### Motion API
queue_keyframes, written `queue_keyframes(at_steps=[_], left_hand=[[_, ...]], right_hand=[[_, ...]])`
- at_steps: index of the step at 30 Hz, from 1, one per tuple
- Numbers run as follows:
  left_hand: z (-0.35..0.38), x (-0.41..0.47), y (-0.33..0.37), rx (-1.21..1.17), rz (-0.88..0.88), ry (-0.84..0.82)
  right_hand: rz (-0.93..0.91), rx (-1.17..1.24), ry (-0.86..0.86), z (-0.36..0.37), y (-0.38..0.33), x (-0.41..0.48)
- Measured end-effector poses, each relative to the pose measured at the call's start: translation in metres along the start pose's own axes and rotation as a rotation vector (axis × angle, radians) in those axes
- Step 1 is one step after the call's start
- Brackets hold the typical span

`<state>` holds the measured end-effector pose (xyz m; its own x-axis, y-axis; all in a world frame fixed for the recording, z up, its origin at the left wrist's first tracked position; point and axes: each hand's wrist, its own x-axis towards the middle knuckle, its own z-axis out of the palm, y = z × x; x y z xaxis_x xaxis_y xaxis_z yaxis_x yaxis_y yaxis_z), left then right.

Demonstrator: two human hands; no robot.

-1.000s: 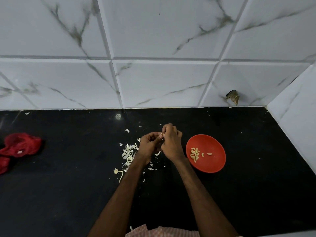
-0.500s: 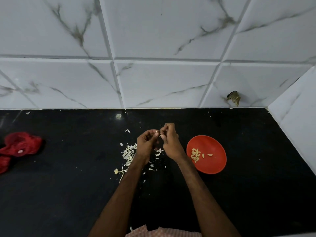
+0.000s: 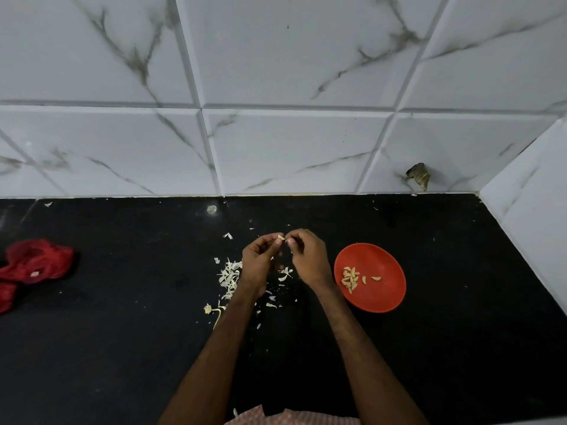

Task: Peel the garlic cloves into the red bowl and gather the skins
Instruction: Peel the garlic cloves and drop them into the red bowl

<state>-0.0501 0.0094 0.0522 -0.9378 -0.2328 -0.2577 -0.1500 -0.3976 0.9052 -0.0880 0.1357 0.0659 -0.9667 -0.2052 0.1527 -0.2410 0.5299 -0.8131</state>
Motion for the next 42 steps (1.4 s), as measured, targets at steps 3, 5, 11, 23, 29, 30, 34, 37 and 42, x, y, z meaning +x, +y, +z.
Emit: queue_keyframes(at_steps=[3,5,11,23,29,30,34,37,42], left_hand=[[0.001,-0.001,0.001,0.017,0.007,-0.004],[0.003,-0.001,0.003,0.048,0.017,0.017],[0.006,0.003,0.002,0.175,0.087,0.061],[0.013,0.004,0.0,0.31,0.083,0.125],[0.014,0.005,-0.001,0.334,0.082,0.138],[0.014,0.005,-0.001,0.348,0.091,0.143],[0.016,0.003,0.0,0.468,0.159,0.177],[0.019,0.004,0.002,0.515,0.172,0.193],[0.023,0.001,0.004,0.518,0.17,0.23]], right_hand=[[0.013,0.034,0.01,0.001,-0.002,-0.001],[-0.008,0.023,0.03,0.001,-0.001,-0.002],[-0.082,-0.058,0.085,0.001,-0.003,-0.005],[-0.167,-0.223,0.0,0.005,0.006,-0.01],[-0.117,-0.145,0.016,0.004,0.005,-0.009],[-0.1,-0.12,0.023,0.004,0.004,-0.01],[-0.045,-0.045,0.034,0.004,0.002,-0.009],[-0.03,-0.017,0.029,0.003,0.002,-0.008],[-0.014,0.002,0.024,0.002,0.003,-0.007]])
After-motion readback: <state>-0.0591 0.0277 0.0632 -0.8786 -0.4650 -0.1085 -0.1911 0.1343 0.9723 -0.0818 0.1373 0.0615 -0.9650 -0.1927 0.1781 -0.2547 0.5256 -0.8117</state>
